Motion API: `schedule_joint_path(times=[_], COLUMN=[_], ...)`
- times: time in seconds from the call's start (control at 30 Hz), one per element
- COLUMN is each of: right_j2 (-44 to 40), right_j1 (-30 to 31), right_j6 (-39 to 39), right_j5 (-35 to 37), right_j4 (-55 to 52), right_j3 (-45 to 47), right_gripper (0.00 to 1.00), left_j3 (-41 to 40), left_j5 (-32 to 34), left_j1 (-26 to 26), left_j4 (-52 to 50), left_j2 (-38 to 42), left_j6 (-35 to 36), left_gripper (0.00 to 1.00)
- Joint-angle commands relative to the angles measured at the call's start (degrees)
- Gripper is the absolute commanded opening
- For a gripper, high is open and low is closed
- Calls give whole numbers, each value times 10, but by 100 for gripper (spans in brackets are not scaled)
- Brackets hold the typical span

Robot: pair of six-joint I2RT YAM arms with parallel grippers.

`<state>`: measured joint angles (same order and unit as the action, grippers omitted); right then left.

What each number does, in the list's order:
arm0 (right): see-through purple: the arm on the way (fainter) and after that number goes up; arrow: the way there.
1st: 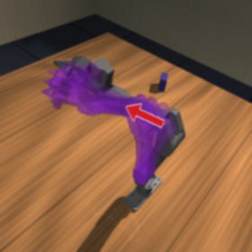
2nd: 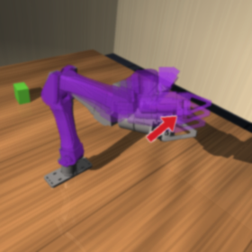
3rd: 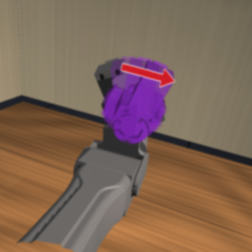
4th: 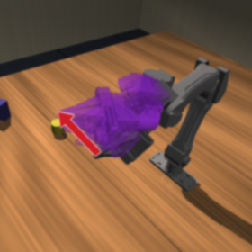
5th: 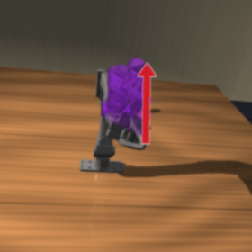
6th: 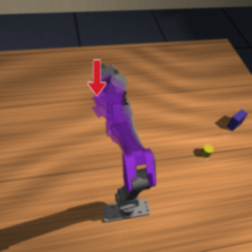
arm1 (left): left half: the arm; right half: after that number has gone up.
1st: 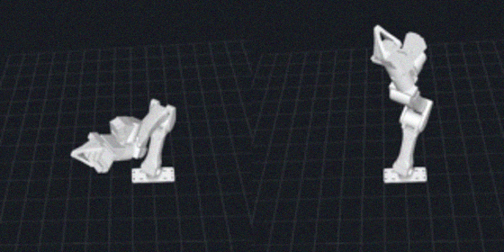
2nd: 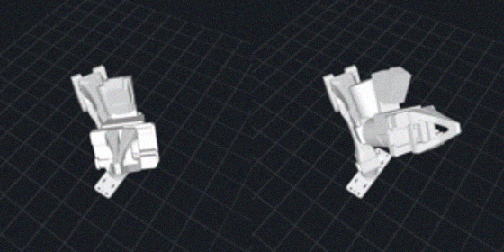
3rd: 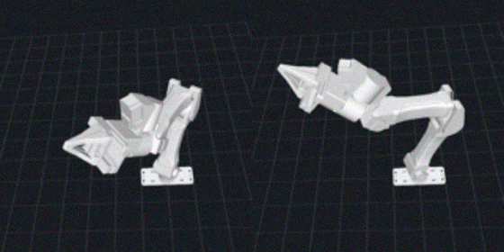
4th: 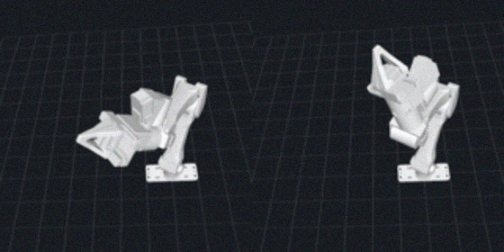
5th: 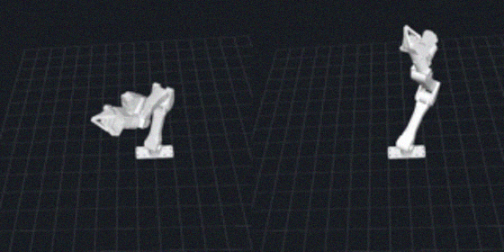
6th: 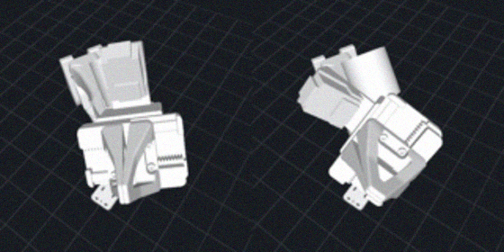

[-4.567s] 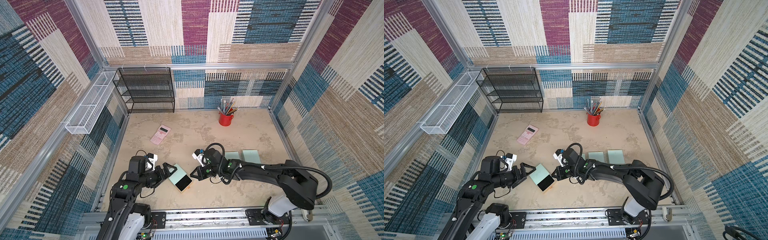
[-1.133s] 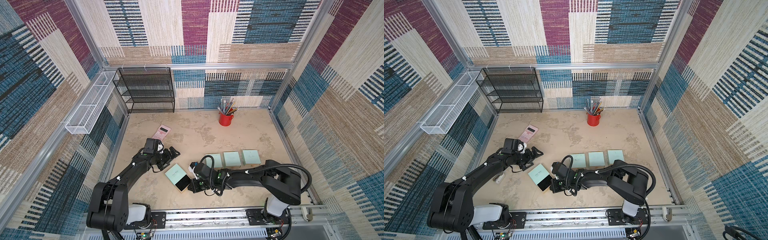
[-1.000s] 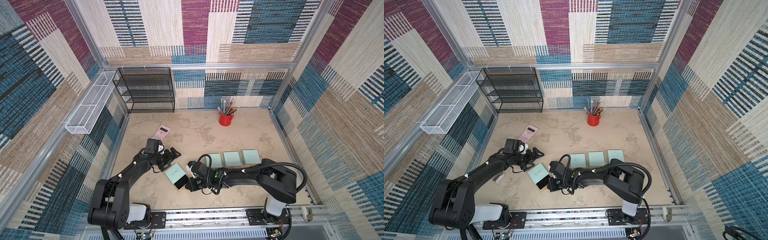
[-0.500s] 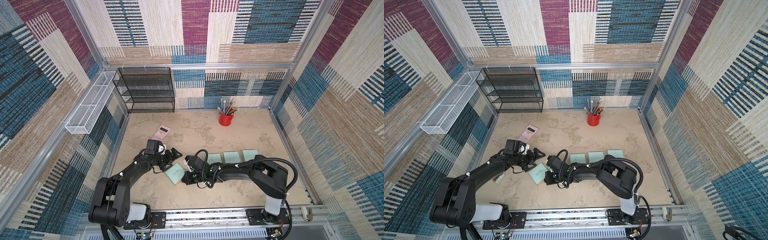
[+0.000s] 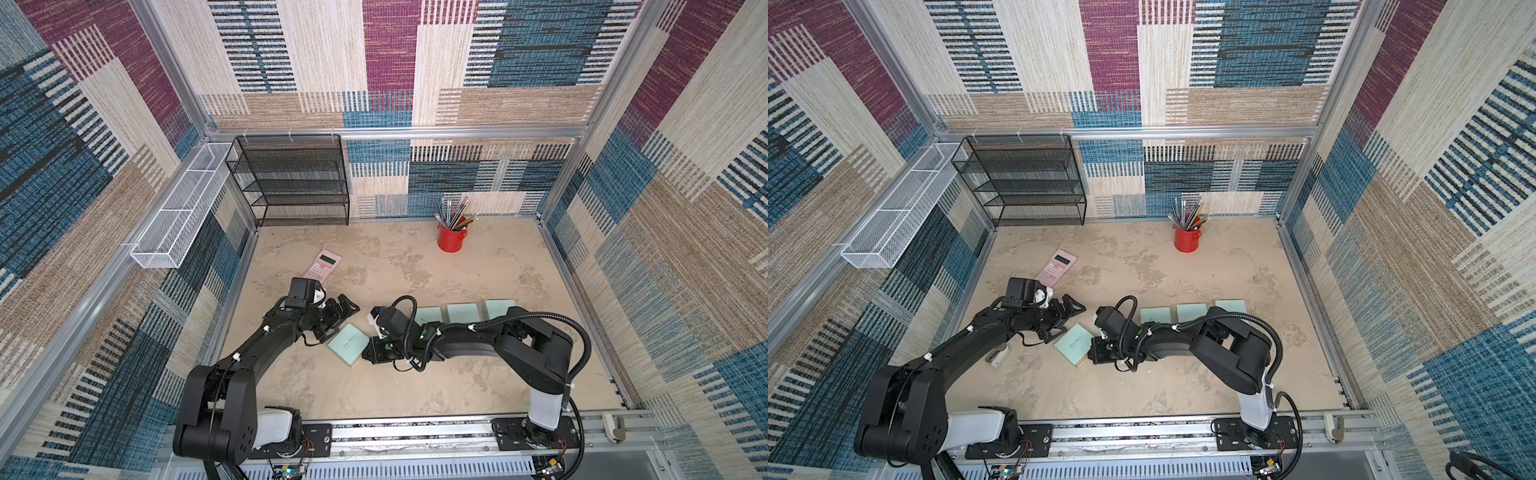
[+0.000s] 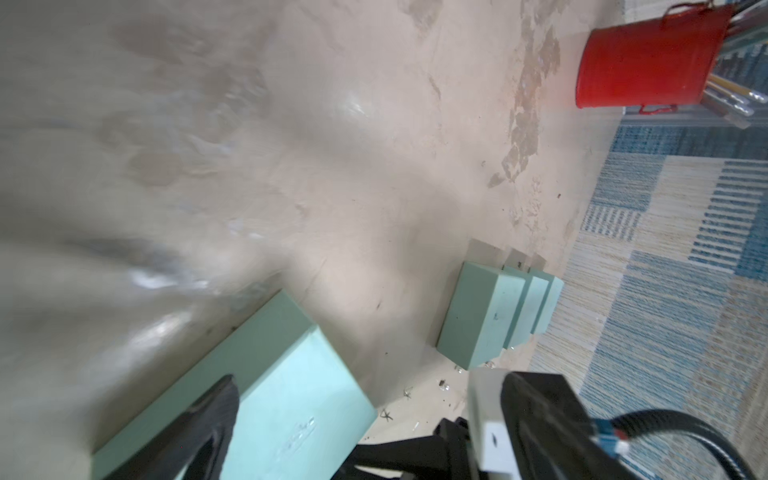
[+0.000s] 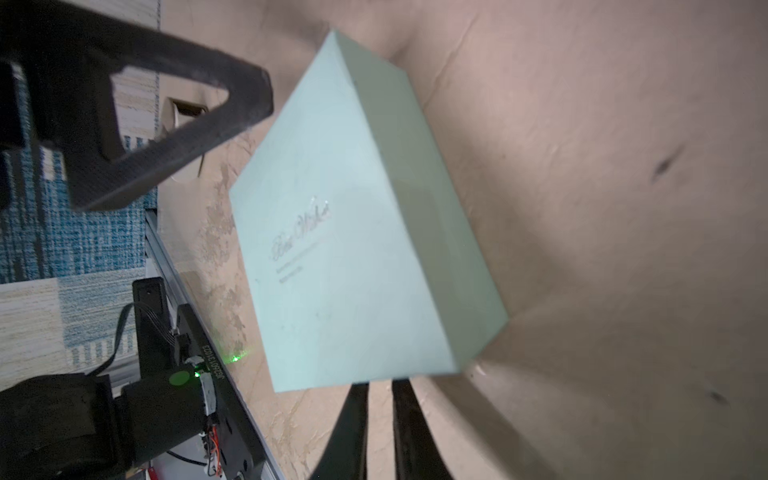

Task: Take out the earrings from the drawer-style jewelry box
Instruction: Close the drawer of the jewelry box, then adjust the jewelry box at the center of the board.

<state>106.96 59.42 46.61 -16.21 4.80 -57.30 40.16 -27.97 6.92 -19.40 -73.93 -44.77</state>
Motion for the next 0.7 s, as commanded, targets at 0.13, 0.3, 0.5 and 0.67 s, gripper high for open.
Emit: schedule_joint_path(times=[0.13, 0.3, 0.5, 0.67], right_j2=[-45, -61, -83, -97], right_j1=[-12, -18, -18, -16], right_j6=[2, -34, -33, -48], right_j5=[-14, -40, -32, -7], right_j4=[21, -9, 12, -10], right_j3=[8, 0, 43, 55], right_gripper=[18, 19, 18, 10], left_j3=[33, 71, 82, 44], left_j5=[13, -47, -114, -167], left_j1=[-113, -128, -128, -129], left_j4=[-121, -145, -162, -156], left_j2=[66, 91, 116, 156], left_j6=[64, 78, 87, 66], left_gripper=[99, 98, 99, 99])
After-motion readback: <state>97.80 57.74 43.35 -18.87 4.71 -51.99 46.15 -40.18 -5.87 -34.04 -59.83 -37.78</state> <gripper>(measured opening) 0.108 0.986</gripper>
